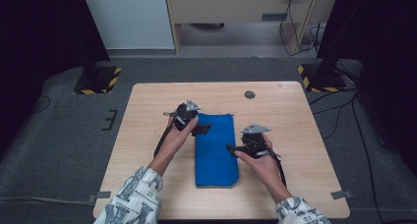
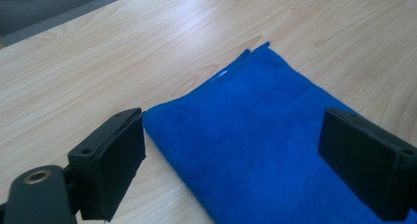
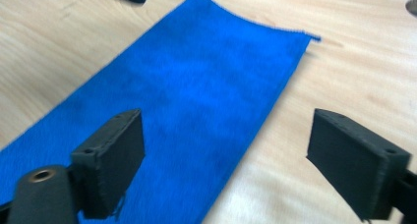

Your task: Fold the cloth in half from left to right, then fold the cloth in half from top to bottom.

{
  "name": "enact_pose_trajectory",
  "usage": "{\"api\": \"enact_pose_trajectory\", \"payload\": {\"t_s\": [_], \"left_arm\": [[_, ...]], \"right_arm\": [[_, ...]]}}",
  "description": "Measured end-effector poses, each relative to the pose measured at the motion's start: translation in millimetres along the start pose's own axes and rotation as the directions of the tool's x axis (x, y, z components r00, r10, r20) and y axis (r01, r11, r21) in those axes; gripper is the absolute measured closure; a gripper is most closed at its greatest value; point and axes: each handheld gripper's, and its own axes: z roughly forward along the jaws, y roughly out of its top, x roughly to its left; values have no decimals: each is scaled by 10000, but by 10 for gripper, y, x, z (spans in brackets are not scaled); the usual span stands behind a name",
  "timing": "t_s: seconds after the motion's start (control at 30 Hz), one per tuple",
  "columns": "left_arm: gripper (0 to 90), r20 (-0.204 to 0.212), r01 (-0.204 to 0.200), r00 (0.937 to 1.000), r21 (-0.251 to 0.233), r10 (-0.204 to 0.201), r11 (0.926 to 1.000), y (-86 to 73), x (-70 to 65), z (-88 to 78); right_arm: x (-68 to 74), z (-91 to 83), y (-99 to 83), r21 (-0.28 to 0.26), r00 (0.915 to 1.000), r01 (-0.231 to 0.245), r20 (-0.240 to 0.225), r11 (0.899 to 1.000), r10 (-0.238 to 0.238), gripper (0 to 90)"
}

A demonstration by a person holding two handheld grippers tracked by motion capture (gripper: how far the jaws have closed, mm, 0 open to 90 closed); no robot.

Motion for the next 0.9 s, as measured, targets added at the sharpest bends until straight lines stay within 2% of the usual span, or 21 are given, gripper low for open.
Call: {"api": "enact_pose_trajectory", "payload": {"t_s": [0.23,0.33,0.43,0.47,0.57,0.63,0.7,0.73,0.8,0.9], "left_arm": [[99,-92,308,9995,15,-308,9995,-82,136,-51],[101,-193,483,9986,-113,-486,9988,-89,192,-52],[101,-263,559,9981,-44,-560,9984,-89,228,-26],[101,-284,647,9975,-44,-648,9979,-93,257,-2],[111,-251,736,9970,63,-734,9973,-99,297,36],[165,-284,454,9986,288,-446,9986,-110,317,60],[166,-274,447,9987,431,-435,9981,-121,337,87],[164,-274,447,9987,431,-435,9981,-121,337,87],[161,-348,616,9976,316,-605,9976,-121,348,86],[156,-342,781,9964,119,-777,9969,-108,343,74]], "right_arm": [[-62,59,188,-96,10000,-1,-23,10000,1,201],[-129,140,314,-28,9999,92,-134,10000,-93,244],[-178,201,391,0,9998,174,-121,9998,-174,283],[-250,281,470,77,9996,264,-129,9996,-262,324],[-343,399,546,273,9993,371,-118,9989,-367,376],[-396,472,581,435,9993,350,-150,9984,-343,416],[-430,533,602,519,9995,233,-222,9984,-221,442],[-430,533,602,519,9995,233,-222,9984,-221,442],[-471,593,640,589,9992,385,-112,9975,-379,499],[-503,620,673,575,9996,282,-78,9979,-278,544]]}}
